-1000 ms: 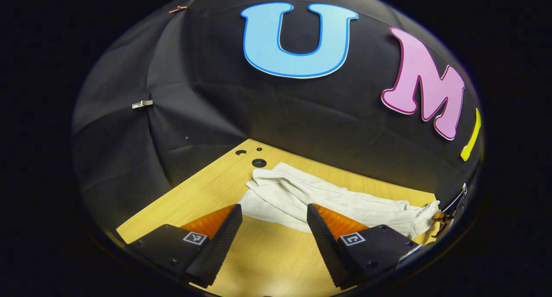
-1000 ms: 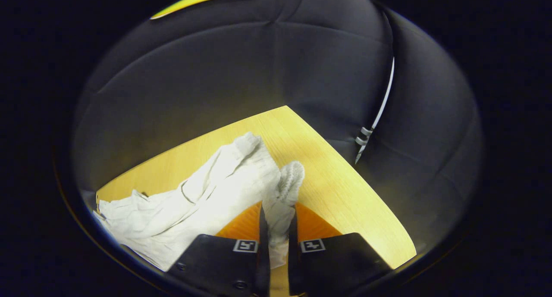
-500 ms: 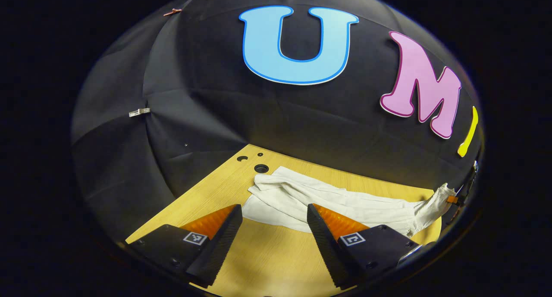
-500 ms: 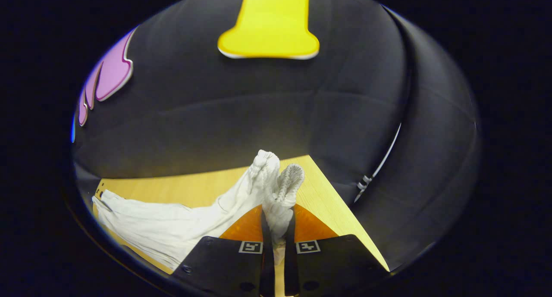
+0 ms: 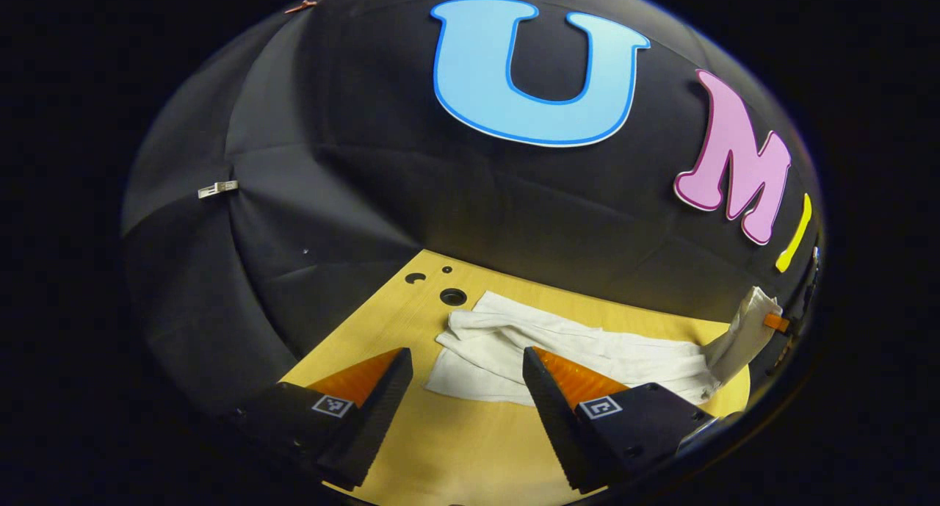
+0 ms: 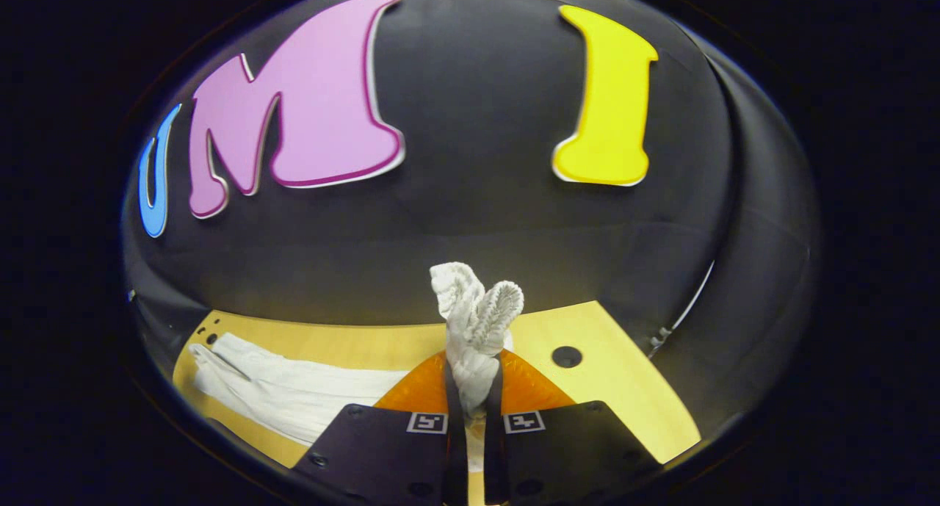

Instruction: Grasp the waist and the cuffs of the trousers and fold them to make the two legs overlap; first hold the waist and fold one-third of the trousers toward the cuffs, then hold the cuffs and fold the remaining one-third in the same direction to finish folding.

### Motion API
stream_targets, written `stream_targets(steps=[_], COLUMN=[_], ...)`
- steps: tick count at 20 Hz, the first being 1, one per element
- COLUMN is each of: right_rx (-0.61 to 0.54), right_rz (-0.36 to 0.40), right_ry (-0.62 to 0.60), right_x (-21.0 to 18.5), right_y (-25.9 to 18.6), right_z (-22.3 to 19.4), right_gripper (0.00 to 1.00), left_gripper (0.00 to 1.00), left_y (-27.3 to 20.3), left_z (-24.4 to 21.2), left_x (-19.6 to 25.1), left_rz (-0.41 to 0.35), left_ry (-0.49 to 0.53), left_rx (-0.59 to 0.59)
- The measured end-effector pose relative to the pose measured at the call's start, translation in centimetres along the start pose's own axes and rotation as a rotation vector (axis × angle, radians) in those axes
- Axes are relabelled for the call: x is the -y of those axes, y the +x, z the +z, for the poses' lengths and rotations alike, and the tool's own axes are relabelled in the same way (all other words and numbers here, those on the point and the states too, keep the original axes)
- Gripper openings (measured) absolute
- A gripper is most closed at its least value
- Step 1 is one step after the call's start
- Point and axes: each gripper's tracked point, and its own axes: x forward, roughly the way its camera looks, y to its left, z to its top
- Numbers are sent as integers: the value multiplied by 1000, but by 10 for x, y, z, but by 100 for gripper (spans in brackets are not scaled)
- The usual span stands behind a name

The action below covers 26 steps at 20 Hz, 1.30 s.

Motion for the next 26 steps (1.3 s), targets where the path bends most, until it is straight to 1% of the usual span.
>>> stream_targets(steps=[3, 4, 5, 7, 8, 9, 10, 11, 12, 13, 14, 15, 16, 17, 18, 19, 20, 21, 22, 23, 26], right_rx=[-6, -12, -20, -42, -64, -90, -112, -133, -145, -158, -176, -198, -216, -229, -239, -242, -236, -231, -235, -238, -226], right_rz=[20, 24, 31, 50, 61, 65, 66, 70, 74, 77, 77, 84, 100, 106, 114, 133, 142, 142, 137, 132, 111], right_ry=[26, 30, 31, 25, 23, 18, 11, 1, -11, -20, -17, -6, 0, -11, -22, -27, -30, -39, -48, -58, -87], right_x=[-45, -58, -72, -103, -115, -125, -133, -139, -144, -147, -150, -155, -163, -165, -167, -171, -171, -171, -165, -159, -131], right_y=[0, 1, 2, 4, 6, 5, 6, 6, 6, 5, 5, 2, -2, -6, -11, -21, -30, -41, -52, -63, -103], right_z=[-18, -28, -39, -63, -78, -93, -109, -121, -130, -139, -148, -156, -163, -168, -171, -171, -168, -168, -167, -167, -158], right_gripper=[13, 13, 13, 13, 13, 13, 14, 16, 16, 19, 15, 27, 27, 44, 49, 70, 72, 92, 97, 100, 100], left_gripper=[96, 92, 96, 96, 92, 96, 96, 96, 96, 96, 96, 96, 96, 92, 96, 96, 96, 95, 96, 96, 96], left_y=[17, 24, 30, 44, 51, 59, 67, 75, 85, 94, 102, 111, 120, 127, 135, 143, 149, 157, 164, 170, 181], left_z=[-6, -8, -10, -13, -14, -18, -20, -24, -28, -32, -35, -39, -43, -49, -52, -55, -56, -58, -60, -64, -71], left_x=[-22, -27, -32, -44, -49, -51, -53, -56, -56, -54, -51, -48, -45, -41, -38, -36, -32, -24, -20, -17, -5], left_rz=[-20, -31, -36, -41, -41, -43, -49, -46, -46, -51, -56, -59, -58, -61, -63, -62, -62, -68, -66, -60, -52], left_ry=[-24, -40, -53, -79, -96, -116, -131, -142, -151, -163, -173, -181, -186, -182, -171, -150, -130, -110, -92, -75, -33], left_rx=[-11, -21, -27, -37, -41, -48, -53, -59, -67, -74, -81, -87, -101, -113, -121, -128, -131, -132, -136, -142, -158])
